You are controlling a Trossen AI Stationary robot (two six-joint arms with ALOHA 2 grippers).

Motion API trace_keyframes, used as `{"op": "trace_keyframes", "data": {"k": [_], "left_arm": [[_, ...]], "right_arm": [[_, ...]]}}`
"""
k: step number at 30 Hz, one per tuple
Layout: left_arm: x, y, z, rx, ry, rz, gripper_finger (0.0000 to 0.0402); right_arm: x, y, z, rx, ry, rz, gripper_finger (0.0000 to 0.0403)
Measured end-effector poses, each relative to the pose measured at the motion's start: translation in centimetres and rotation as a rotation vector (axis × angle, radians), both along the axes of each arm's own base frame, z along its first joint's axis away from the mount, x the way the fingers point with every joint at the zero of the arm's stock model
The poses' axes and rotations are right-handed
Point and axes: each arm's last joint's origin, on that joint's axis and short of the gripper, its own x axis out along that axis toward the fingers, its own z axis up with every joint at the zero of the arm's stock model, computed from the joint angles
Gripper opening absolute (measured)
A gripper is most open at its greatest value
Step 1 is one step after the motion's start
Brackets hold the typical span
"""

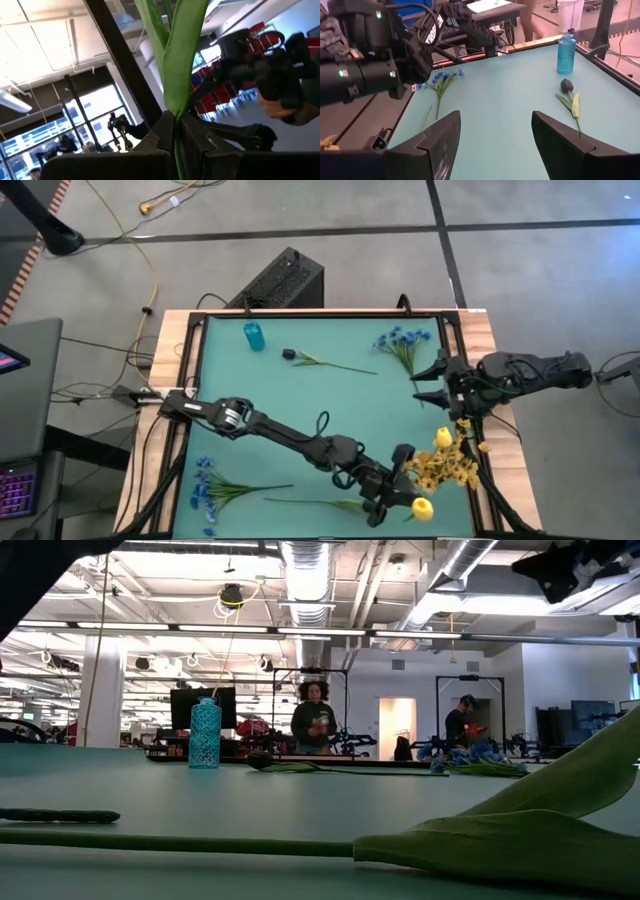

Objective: Sort flowers into vase by color
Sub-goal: Put the yellow tulip into the transparent vase

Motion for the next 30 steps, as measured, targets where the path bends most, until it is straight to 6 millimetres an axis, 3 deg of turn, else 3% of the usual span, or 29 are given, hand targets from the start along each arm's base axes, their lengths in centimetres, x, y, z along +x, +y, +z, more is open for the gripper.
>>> {"op": "trace_keyframes", "data": {"k": [14, 30], "left_arm": [[0.7, 1.2, -0.5, 0.105, -0.029, 0.081, 0.0000], [1.4, 2.6, -1.0, 0.036, 0.093, 0.063, 0.0000]], "right_arm": [[-0.5, -0.1, 0.0, 0.017, -0.007, -0.004, 0.0272], [-0.5, -0.1, 0.0, 0.017, -0.006, -0.004, 0.0272]]}}
